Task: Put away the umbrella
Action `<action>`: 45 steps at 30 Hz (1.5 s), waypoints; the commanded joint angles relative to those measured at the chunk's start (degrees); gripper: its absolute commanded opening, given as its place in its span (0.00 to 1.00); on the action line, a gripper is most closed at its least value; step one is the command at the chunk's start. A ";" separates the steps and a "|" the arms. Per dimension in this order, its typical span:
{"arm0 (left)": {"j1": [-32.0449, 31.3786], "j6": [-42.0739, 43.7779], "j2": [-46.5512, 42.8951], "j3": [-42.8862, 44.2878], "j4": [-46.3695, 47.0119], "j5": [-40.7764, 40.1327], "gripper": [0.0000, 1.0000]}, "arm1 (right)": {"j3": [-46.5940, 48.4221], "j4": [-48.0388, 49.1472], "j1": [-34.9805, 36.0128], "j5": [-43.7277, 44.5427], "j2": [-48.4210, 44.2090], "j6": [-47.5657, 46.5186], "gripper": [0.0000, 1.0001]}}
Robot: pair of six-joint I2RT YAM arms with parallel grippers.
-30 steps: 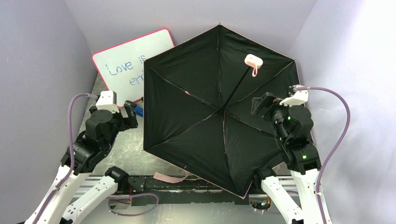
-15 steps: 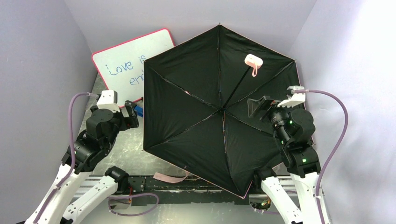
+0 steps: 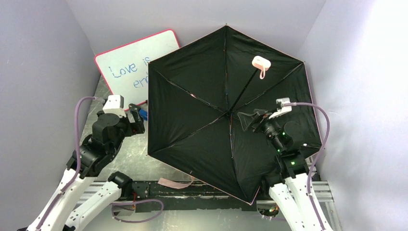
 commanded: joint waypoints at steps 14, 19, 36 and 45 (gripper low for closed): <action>0.65 -0.82 2.15 -2.05 2.74 1.42 0.93 | -12.53 38.79 -0.75 1.45 15.18 0.21 0.88; 0.70 -0.56 2.33 -2.07 2.96 1.63 0.92 | -12.51 45.55 -0.70 1.76 23.88 -1.76 0.88; 0.67 -0.04 2.68 -2.16 3.36 2.02 0.92 | -11.11 65.71 -0.20 -1.77 43.65 -6.44 0.78; 0.65 0.10 3.38 -2.25 3.67 2.59 0.92 | -9.88 71.09 0.14 -4.63 49.58 -8.80 0.52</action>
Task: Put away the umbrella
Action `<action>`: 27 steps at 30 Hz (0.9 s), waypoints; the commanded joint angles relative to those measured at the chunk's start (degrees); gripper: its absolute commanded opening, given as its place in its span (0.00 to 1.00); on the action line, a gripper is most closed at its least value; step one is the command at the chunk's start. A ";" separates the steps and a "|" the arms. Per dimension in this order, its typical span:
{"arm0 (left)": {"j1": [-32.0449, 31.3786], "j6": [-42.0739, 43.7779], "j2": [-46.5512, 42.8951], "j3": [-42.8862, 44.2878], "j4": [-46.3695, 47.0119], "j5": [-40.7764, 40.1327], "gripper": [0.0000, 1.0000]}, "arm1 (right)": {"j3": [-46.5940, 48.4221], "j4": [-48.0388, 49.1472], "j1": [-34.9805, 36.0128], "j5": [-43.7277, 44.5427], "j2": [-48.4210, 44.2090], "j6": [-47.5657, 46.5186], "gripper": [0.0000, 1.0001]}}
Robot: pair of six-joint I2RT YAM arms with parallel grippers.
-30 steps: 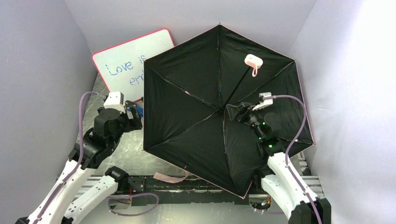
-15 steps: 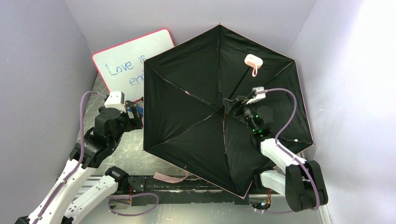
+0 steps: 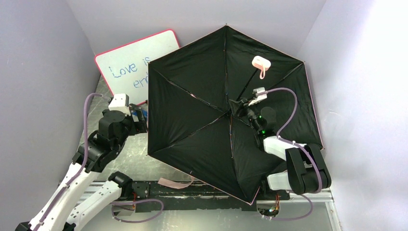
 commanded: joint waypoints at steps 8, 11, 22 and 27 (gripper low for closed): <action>0.72 0.87 0.85 -0.39 2.31 1.93 0.92 | 1.92 7.66 0.80 -0.90 5.52 -4.93 0.50; 0.72 0.67 0.96 -0.31 2.16 1.49 0.92 | 2.42 8.82 1.19 -0.91 7.91 -5.18 0.49; 0.72 0.85 1.22 -0.31 2.25 1.81 0.92 | 1.65 15.41 1.66 1.58 13.36 -5.78 0.37; 0.73 0.78 1.02 -0.39 2.25 1.62 0.92 | 1.52 15.07 1.75 1.17 12.18 -7.96 0.25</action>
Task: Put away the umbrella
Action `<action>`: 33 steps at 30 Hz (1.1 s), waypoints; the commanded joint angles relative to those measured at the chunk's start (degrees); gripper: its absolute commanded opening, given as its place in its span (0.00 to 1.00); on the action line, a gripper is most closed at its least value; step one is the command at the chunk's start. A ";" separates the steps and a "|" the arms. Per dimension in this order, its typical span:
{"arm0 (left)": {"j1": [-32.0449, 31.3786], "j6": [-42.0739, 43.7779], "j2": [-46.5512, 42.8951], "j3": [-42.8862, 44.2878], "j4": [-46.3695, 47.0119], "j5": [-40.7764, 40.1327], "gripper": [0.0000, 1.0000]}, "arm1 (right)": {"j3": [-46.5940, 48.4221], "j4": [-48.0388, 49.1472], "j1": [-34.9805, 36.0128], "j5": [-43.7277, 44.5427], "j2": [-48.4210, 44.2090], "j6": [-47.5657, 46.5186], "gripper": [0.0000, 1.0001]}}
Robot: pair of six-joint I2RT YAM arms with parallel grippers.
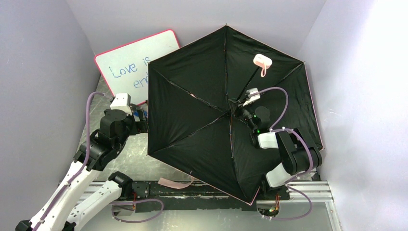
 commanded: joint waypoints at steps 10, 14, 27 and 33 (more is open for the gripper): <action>0.69 0.67 -0.25 -0.30 1.89 0.52 0.92 | 1.86 -0.79 0.37 -2.53 -7.33 -6.46 0.00; 0.74 0.67 -0.59 -0.37 2.22 0.65 0.97 | 2.96 -4.63 0.50 -3.67 -12.14 -10.13 0.00; 0.70 0.41 -3.01 9.58 -1.68 1.02 0.98 | 9.31 -18.16 1.56 -2.25 -29.17 -24.02 0.00; 0.72 2.85 -0.67 15.88 -9.84 5.06 0.98 | 14.23 -24.08 2.30 -4.06 -31.63 -28.65 0.00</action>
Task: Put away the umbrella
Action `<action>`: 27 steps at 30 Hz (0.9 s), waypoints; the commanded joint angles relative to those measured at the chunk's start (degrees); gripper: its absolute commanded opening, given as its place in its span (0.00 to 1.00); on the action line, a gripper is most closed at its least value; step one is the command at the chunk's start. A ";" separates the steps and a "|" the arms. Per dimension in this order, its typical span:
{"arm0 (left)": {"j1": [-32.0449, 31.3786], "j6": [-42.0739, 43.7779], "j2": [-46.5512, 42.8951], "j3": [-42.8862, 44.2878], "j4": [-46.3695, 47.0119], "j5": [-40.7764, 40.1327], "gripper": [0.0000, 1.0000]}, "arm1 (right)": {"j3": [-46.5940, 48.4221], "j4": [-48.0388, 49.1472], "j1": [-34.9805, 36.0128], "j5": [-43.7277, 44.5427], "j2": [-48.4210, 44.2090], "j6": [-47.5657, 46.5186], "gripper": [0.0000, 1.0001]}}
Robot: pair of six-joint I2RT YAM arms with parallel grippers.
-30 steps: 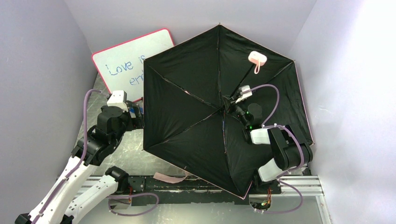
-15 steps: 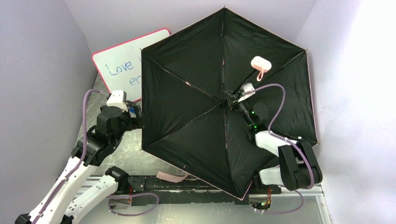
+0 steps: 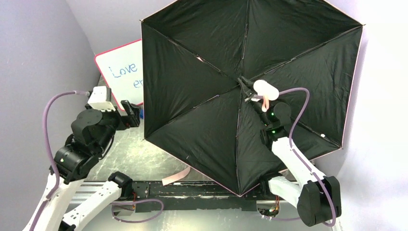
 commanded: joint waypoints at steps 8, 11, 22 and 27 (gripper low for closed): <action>0.52 1.29 1.86 4.91 -16.25 2.62 0.98 | 8.09 -9.14 1.65 3.50 -0.19 -13.53 0.00; 0.52 3.52 -0.91 3.52 -14.20 5.61 0.98 | 7.61 -6.87 2.97 5.16 0.34 -18.02 0.00; 0.52 7.95 2.39 13.72 -8.21 20.37 0.93 | 11.58 -11.03 11.32 5.81 -0.53 -42.40 0.00; 0.52 6.71 2.41 15.32 -4.90 26.59 0.91 | 13.73 -15.44 14.81 8.99 -1.79 -53.19 0.00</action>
